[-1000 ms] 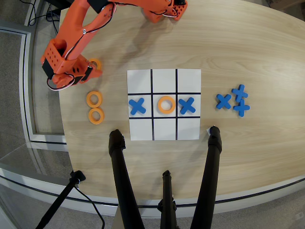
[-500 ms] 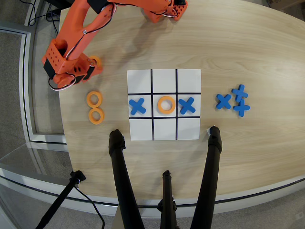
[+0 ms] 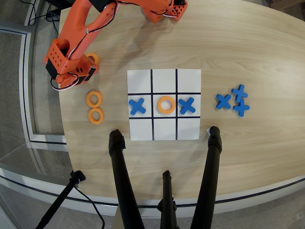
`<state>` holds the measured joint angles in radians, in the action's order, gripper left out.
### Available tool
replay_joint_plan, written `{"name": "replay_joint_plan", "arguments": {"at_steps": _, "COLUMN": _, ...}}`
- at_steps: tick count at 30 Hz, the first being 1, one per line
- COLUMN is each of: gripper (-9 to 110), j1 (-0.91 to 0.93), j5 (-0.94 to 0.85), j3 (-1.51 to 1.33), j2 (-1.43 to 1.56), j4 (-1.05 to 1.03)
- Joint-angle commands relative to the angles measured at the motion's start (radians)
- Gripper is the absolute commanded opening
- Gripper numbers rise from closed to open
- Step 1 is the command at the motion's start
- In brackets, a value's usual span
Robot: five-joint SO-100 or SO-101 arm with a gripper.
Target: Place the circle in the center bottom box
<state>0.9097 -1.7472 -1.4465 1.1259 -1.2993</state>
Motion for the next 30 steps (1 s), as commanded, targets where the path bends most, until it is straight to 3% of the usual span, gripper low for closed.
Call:
{"name": "replay_joint_plan", "arguments": {"at_steps": 1, "gripper": 0, "j1": 0.002, "j5": 0.003, "j3": 0.005, "j2": 0.067, "j4": -0.029}}
{"name": "replay_joint_plan", "arguments": {"at_steps": 8, "gripper": 0, "j1": -0.114, "j5": 0.021, "j3": 0.092, "j2": 0.356, "j4": -0.265}}
{"name": "replay_joint_plan", "arguments": {"at_steps": 18, "gripper": 0, "j1": -0.623, "j5": 0.184, "j3": -0.282, "j2": 0.873, "j4": -0.27}}
{"name": "replay_joint_plan", "arguments": {"at_steps": 24, "gripper": 0, "j1": -0.89, "j5": 0.334, "j3": -0.632, "j2": 1.022, "j4": -0.101}}
{"name": "replay_joint_plan", "arguments": {"at_steps": 30, "gripper": 0, "j1": -0.966, "j5": 0.397, "j3": -0.913, "j2": 0.968, "j4": 0.264}}
